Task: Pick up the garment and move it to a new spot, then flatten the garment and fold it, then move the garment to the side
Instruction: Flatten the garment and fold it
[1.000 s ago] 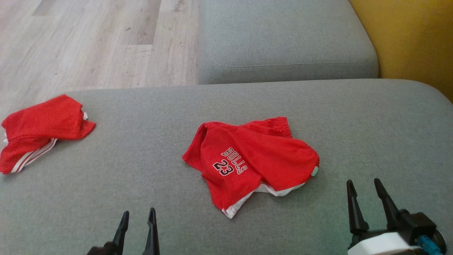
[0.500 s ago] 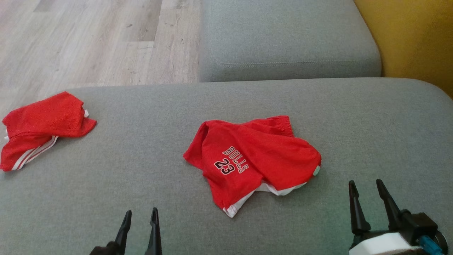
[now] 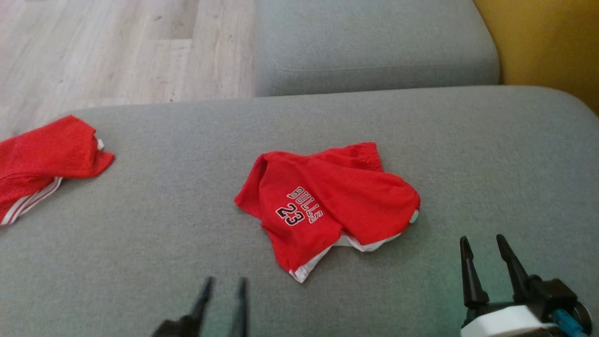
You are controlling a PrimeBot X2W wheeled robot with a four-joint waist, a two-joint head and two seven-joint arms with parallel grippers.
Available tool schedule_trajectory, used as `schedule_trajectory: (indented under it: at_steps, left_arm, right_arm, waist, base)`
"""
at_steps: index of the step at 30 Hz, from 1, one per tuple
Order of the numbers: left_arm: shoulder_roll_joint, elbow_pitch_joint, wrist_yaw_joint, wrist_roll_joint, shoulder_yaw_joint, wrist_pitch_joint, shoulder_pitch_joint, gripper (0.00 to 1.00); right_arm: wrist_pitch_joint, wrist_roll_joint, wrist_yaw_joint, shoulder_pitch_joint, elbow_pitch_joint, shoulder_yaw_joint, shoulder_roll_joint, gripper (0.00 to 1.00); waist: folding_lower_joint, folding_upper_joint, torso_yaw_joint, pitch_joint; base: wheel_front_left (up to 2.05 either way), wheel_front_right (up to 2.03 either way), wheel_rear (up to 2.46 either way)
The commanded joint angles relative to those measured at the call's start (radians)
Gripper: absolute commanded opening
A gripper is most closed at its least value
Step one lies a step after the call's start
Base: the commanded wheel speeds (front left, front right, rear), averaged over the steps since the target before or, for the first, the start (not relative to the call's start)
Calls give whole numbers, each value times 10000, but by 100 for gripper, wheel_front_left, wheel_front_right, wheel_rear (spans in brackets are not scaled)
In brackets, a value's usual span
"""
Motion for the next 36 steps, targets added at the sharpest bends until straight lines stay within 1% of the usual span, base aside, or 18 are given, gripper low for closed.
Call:
schedule_trajectory:
  at_steps: [1, 6, 9, 16, 21, 24, 25, 26, 27, 28, 29, 30, 31, 34, 36]
  left_arm:
    - [-185, -171, -98, 98, 91, 14, -652, 100]
    - [-642, 574, -665, 112, -842, 310, -1144, 100]
    - [-793, 1242, -854, 109, -1202, 382, -1526, 100]
    - [-960, 2947, -998, -68, -1484, 214, -2695, 100]
    - [-999, 4089, -952, -298, -1639, 81, -3420, 100]
    - [-1005, 4467, -970, -566, -1891, -4, -3693, 100]
    - [-1005, 4547, -961, -664, -2006, -27, -3756, 95]
    - [-1006, 4618, -949, -754, -2127, -48, -3811, 75]
    - [-1006, 4676, -926, -840, -2240, -72, -3856, 46]
    - [-1007, 4725, -898, -915, -2349, -95, -3900, 36]
    - [-1007, 4725, -898, -915, -2349, -95, -3900, 36]
    - [-1007, 4770, -871, -970, -2462, -118, -3942, 16]
    - [-1007, 4797, -835, -1009, -2565, -147, -3977, 0]
    - [-1008, 4771, -654, -1111, -2699, -229, -4057, 0]
    - [-1008, 4686, -514, -1159, -2620, -260, -4078, 0]
  right_arm:
    - [-111, -87, 75, -624, -324, 252, -72, 100]
    - [-111, -218, 75, -800, -335, 338, -72, 100]
    - [-111, -299, 75, -902, -341, 391, -72, 100]
    - [-111, -419, 75, -1205, -421, 322, -72, 100]
    - [-111, -413, 75, -1366, -435, 348, -72, 100]
    - [-111, -398, 75, -1415, -435, 370, -72, 100]
    - [-111, -396, 75, -1420, -434, 361, -72, 100]
    - [-111, -396, 75, -1420, -433, 350, -72, 100]
    - [-111, -396, 75, -1416, -433, 339, -72, 100]
    - [-111, -396, 75, -1408, -431, 323, -72, 100]
    - [-111, -396, 75, -1408, -431, 323, -72, 100]
    - [-111, -394, 75, -1398, -428, 305, -72, 100]
    - [-111, -389, 75, -1384, -417, 285, -72, 100]
    - [-111, -370, 75, -1383, -312, 280, -72, 100]
    - [-111, -398, 75, -1484, -177, 291, -72, 100]
  waist:
    - [-1, -1, -119, 127]
    - [-1, -1, -501, 482]
    - [-1, -1, -797, 702]
    - [-1, -1, -1331, 1272]
    - [-1, -1, -1525, 1469]
    - [-1, -1, -1606, 1512]
    - [-1, -1, -1619, 1516]
    - [-1, -1, -1625, 1513]
    - [-1, -1, -1626, 1506]
    - [-1, -1, -1622, 1495]
    - [-1, -1, -1622, 1495]
    - [-1, -1, -1609, 1480]
    - [-1, -1, -1580, 1446]
    - [-1, -1, -1446, 1368]
    - [-1, -1, -1317, 1309]
  base:
    - [0, 0, 0]
    - [0, 0, 0]
    - [0, 0, 0]
    - [0, 0, 0]
    - [0, 0, 0]
    - [0, 0, 0]
    - [0, 0, 0]
    - [0, 0, 0]
    - [0, 0, 0]
    - [0, 0, 0]
    - [0, 0, 0]
    - [0, 0, 0]
    - [0, 0, 0]
    - [0, 0, 0]
    - [0, 0, 0]
